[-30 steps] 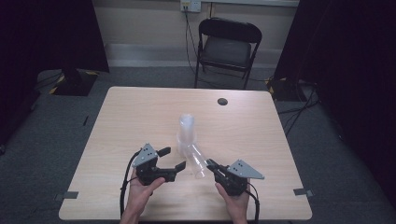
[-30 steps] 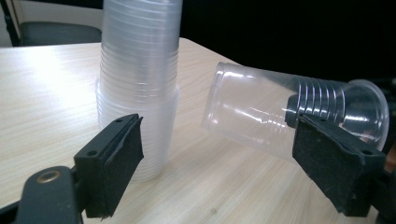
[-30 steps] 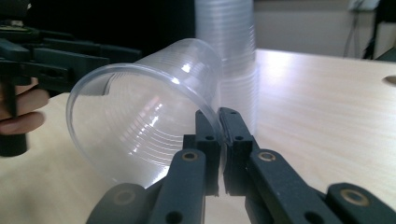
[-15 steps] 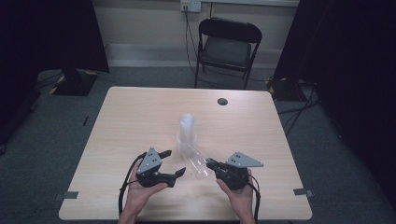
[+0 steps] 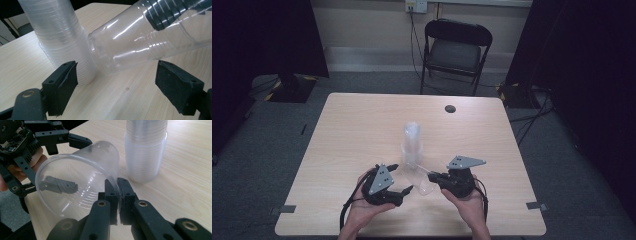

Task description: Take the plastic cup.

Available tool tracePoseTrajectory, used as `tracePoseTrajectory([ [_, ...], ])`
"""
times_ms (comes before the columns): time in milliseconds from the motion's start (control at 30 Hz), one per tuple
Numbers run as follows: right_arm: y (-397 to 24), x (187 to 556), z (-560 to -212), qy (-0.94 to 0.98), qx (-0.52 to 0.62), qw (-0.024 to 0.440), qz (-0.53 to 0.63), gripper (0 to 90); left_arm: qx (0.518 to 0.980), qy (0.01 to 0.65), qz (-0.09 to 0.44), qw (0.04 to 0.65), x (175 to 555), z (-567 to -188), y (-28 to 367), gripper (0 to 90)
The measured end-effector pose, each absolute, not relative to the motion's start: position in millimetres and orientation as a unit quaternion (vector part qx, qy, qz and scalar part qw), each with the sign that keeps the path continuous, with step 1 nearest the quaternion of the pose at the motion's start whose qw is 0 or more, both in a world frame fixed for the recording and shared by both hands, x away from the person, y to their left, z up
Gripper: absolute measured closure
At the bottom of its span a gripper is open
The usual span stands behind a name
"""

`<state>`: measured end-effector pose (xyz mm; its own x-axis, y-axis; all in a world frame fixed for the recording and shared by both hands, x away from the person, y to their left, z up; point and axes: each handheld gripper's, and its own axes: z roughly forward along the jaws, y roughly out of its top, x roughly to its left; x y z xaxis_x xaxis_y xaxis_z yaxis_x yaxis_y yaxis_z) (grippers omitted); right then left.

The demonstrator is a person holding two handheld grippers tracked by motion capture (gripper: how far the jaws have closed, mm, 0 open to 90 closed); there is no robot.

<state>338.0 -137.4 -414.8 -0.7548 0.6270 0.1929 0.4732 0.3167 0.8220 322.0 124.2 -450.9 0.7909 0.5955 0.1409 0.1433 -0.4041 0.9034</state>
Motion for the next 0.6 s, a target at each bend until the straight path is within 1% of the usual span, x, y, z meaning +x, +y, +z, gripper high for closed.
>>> tracePoseTrajectory([
  [100,-137,340,-414,0.813,0.342,0.073,0.465,87.2,0.811,0.211,0.237,0.491,321,-452,121,15.8],
  [333,-130,346,-414,0.824,0.349,0.053,0.443,87.2,0.821,0.175,0.256,0.479,317,-453,113,14.8],
  [600,-124,353,-414,0.828,0.357,0.039,0.432,87.2,0.818,0.163,0.275,0.478,317,-452,108,9.4],
])
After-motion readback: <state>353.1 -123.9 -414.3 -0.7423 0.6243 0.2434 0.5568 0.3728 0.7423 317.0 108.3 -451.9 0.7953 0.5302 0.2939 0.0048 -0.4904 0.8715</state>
